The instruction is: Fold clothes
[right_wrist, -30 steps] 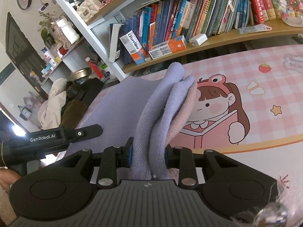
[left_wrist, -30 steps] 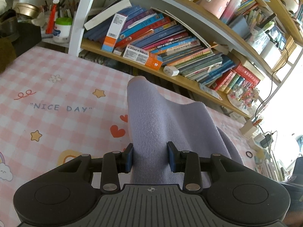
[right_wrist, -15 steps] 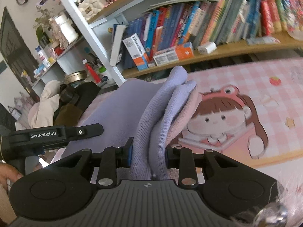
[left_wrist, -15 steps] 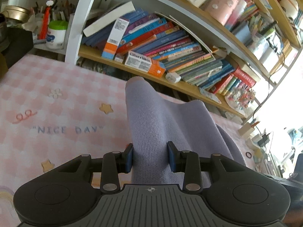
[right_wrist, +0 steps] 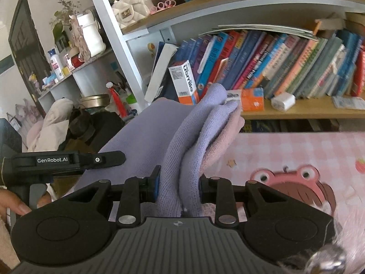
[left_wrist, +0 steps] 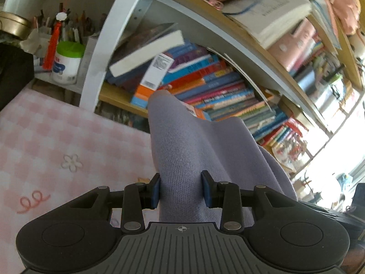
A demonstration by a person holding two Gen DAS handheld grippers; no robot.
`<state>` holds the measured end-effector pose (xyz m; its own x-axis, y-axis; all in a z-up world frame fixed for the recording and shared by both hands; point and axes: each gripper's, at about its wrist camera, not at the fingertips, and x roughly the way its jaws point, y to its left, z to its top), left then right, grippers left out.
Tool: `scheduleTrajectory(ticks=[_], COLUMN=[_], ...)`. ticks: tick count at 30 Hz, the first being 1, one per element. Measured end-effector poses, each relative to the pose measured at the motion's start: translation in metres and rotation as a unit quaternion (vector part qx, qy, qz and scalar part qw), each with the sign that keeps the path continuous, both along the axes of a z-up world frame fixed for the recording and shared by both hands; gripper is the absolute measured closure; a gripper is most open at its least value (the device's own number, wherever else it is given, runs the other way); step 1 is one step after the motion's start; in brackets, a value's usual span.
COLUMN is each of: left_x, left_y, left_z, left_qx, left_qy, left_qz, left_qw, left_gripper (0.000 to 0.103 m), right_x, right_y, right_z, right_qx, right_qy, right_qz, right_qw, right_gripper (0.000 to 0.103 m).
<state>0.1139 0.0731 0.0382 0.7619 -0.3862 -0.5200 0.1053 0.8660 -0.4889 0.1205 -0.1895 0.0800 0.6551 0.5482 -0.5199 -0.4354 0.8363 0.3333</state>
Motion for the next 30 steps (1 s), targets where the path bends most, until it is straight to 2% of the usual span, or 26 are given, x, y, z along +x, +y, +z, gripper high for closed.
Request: scheduleTrajectory(ticks=[11,16,23,30], left_x=[0.051,0.069,0.088,0.091], left_y=[0.035,0.048,0.053,0.057], left_z=[-0.030,-0.042,-0.072,-0.082], left_qx=[-0.006,0.003,0.023,0.020], left_qy=[0.012,0.016,0.055,0.065], left_qz=[0.023,0.041,0.056,0.056], left_qw=[0.9997,0.9990,0.9966,0.9961], left_gripper=[0.068,0.068,0.068,0.063], right_x=[0.057,0.080,0.102,0.109], right_y=[0.041,0.057,0.070,0.056], right_z=[-0.031,-0.047,-0.087,-0.108], right_qx=[-0.030,-0.038,-0.038,0.011], right_qy=[-0.001,-0.006,0.035,0.089], right_qz=[0.014,0.027,0.008,-0.026], right_qw=[0.999,0.999,0.999,0.996], right_gripper=[0.076,0.076,0.076,0.072])
